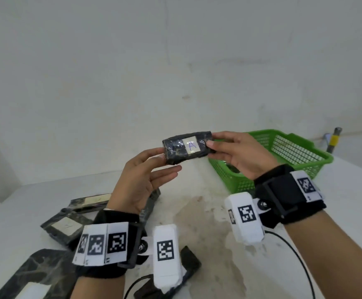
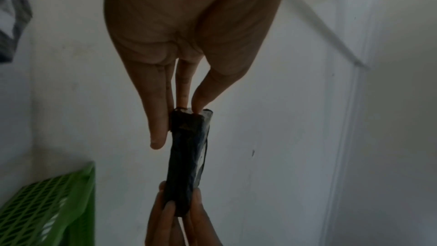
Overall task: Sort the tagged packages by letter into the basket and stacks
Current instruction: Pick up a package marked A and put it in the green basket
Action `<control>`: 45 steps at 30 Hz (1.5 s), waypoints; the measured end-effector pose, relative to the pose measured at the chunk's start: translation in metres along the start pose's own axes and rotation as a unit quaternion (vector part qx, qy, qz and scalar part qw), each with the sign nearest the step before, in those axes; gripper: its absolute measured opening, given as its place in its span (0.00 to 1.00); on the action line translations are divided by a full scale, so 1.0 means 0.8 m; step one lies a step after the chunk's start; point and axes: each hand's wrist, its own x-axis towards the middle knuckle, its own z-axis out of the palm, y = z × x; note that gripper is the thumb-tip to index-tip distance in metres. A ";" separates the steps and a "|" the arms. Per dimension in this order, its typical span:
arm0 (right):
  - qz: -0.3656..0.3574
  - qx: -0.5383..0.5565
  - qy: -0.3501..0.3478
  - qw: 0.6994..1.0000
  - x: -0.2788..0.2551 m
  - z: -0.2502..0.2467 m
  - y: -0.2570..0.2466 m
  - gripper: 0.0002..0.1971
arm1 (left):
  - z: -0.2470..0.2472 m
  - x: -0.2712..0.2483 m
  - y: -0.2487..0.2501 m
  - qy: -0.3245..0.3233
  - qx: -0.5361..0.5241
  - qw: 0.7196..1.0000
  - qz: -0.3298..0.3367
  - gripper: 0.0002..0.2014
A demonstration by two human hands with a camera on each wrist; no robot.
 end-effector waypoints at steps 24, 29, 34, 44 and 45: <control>0.136 -0.307 0.271 0.902 0.241 -0.367 0.006 0.22 | 0.135 0.196 -0.149 -0.036 0.230 0.956 -0.177 0.22; 0.167 -0.355 0.260 0.882 0.277 -0.385 0.029 0.26 | 0.128 0.201 -0.151 -0.061 0.225 0.961 -0.147 0.16; 0.182 -0.396 0.250 0.864 0.292 -0.384 0.052 0.24 | 0.126 0.205 -0.156 -0.065 0.213 0.964 -0.146 0.23; 0.188 -0.603 0.268 0.727 0.297 -0.377 0.100 0.19 | 0.121 0.205 -0.163 -0.067 0.180 0.971 -0.142 0.24; 0.190 -0.612 0.270 0.718 0.297 -0.375 0.101 0.20 | 0.121 0.205 -0.163 -0.068 0.179 0.971 -0.143 0.24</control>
